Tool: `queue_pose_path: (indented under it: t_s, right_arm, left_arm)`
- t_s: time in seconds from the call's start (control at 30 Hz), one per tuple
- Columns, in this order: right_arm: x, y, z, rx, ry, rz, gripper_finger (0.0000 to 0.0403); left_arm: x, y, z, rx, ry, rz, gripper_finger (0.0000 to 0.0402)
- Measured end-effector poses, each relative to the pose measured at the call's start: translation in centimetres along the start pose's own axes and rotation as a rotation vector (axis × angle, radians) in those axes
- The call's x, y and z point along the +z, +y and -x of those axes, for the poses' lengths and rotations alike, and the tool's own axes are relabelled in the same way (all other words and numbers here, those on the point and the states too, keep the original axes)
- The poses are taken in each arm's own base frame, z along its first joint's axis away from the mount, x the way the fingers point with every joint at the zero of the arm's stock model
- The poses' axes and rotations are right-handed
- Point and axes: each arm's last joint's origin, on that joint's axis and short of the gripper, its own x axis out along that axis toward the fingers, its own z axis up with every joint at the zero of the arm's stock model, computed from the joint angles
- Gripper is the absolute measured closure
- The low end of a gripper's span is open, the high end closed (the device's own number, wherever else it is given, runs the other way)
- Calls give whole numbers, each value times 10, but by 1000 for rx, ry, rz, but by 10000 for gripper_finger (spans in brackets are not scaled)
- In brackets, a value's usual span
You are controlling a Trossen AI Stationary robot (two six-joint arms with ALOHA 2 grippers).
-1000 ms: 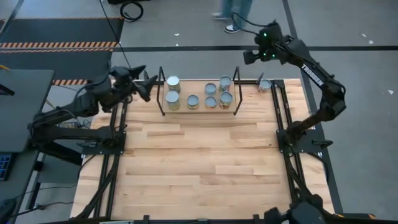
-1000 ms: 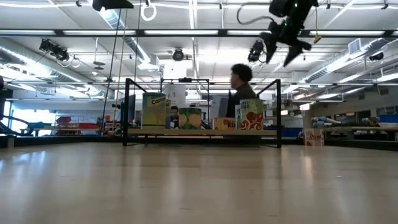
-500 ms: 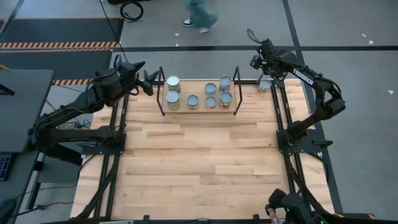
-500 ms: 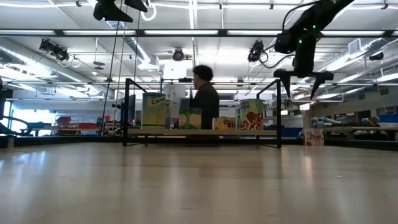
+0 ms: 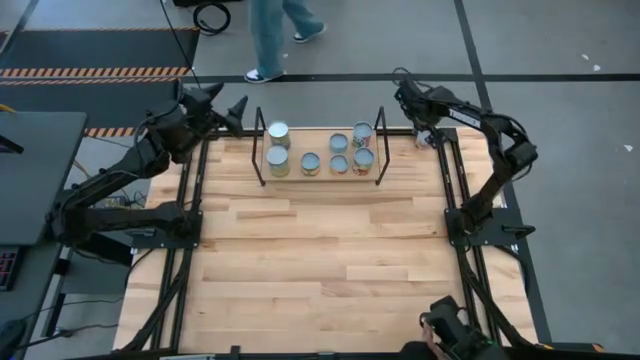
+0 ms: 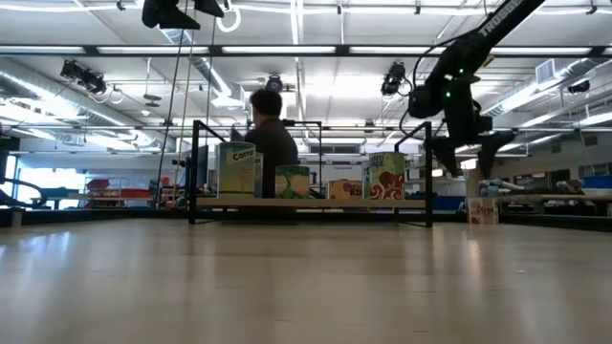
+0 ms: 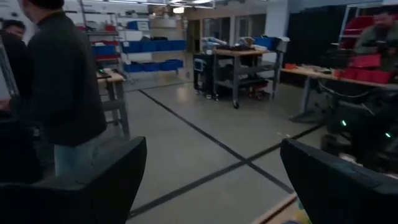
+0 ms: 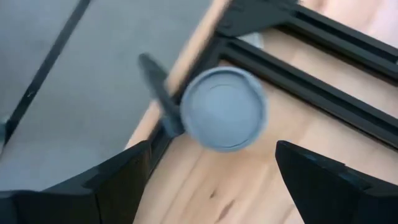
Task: Pick and place cans onto a shelf
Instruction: Put the red can on the shelf
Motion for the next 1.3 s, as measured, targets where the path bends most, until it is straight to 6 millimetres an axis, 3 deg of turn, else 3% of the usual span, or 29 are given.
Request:
queue_pose_path:
  t_s: [0.3,0.5,0.73,1.07,1.3]
  right_arm:
    - [-17,5,-18,-60,-17,-152,50]
    - [-18,-3,-22,-149,-45,-186,54]
    - [-7,3,-36,-142,-77,-190,54]
    - [-16,8,-59,-182,-39,-195,54]
    - [-17,9,-60,-174,-45,-202,54]
  left_arm:
    - [-3,13,-13,89,9,-26,26]
    - [-7,18,-20,123,25,-39,26]
    - [-15,25,-33,170,71,-103,26]
    - [-13,35,-36,220,53,-149,26]
    - [-12,42,-37,254,44,-146,26]
